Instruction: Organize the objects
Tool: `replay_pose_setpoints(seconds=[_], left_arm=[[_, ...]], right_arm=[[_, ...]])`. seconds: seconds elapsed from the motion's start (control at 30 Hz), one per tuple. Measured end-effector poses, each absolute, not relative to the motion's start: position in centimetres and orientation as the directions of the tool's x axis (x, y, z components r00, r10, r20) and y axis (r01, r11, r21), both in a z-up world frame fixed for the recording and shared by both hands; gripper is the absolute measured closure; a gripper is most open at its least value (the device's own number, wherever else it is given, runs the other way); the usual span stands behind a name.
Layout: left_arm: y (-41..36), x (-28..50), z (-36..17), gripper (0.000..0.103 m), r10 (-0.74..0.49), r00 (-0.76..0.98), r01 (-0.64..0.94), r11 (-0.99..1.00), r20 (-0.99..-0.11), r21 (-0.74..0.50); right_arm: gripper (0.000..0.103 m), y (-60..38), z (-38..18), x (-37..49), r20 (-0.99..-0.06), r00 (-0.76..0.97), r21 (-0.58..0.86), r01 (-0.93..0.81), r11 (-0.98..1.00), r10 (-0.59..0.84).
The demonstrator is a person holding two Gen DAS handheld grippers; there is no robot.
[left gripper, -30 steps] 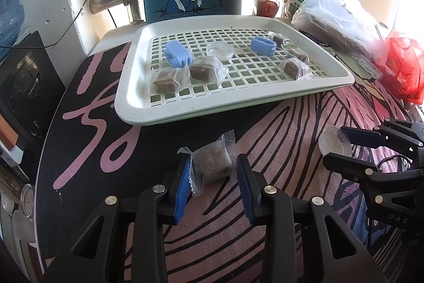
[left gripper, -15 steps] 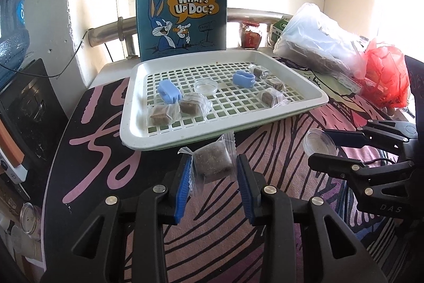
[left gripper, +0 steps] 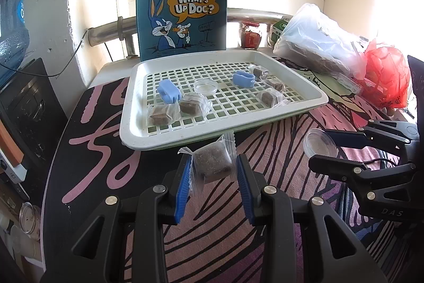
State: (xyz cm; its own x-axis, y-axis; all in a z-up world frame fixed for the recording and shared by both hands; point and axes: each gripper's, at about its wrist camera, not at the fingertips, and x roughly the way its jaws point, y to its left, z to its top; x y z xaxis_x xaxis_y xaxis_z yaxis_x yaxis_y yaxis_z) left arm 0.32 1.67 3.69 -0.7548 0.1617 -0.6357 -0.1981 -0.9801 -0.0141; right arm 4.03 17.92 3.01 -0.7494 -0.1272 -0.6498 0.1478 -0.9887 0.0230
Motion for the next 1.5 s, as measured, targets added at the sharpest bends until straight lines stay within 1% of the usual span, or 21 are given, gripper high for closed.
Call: replay_pose_setpoints(seconds=[1.13, 1.5], left_arm=[[1.81, 0.26, 3.77, 0.07, 0.158, -0.754, -0.197, -0.98, -0.638, -0.01], [1.87, -0.31, 3.16, 0.07, 0.127, -0.734, -0.179, -0.984, -0.668, 0.009]], right_arm=[[0.064, 18.1, 3.12, 4.12, -0.646, -0.752, 0.028, 0.147, -0.989, -0.13], [0.064, 18.79, 3.19, 4.12, -0.643, -0.754, 0.061, 0.12, -0.991, -0.131]])
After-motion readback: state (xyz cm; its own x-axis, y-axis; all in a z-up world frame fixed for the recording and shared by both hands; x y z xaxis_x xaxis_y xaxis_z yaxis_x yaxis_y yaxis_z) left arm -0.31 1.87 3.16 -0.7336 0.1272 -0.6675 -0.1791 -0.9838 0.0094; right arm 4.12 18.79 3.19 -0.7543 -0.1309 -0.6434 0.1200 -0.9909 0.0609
